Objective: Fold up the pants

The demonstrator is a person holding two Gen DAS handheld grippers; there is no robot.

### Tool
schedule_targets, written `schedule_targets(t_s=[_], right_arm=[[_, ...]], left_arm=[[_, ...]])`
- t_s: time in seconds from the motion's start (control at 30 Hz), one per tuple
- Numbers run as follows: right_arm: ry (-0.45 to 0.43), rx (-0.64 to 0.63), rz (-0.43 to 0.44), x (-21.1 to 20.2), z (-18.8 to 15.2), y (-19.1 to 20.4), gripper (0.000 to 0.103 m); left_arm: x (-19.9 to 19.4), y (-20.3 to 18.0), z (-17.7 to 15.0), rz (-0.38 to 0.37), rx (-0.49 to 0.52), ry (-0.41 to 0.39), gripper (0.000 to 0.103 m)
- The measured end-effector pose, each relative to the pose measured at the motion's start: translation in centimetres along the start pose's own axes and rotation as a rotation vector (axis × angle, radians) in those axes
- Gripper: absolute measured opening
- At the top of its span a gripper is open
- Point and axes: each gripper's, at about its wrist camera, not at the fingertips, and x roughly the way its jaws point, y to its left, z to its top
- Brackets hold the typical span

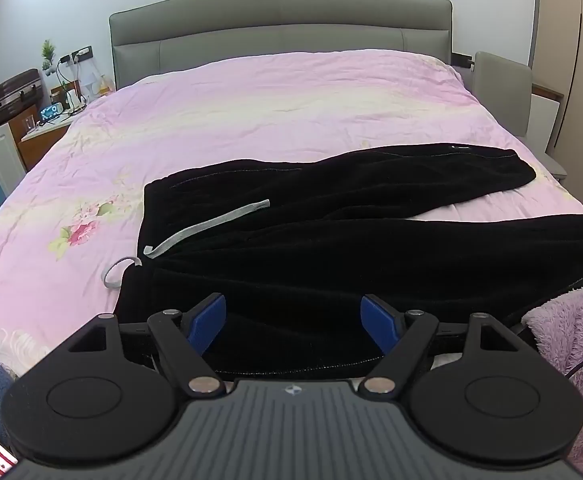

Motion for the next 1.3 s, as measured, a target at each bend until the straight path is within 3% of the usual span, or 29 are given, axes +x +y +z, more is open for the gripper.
schedule_targets(t_s=[1.3], right_arm=[[0.01, 0.008, -0.015, 0.36, -0.06, -0.38, 0.098]], left_arm=[[0.09, -0.29, -0.26, -0.006, 0.014, 0.013, 0.09]])
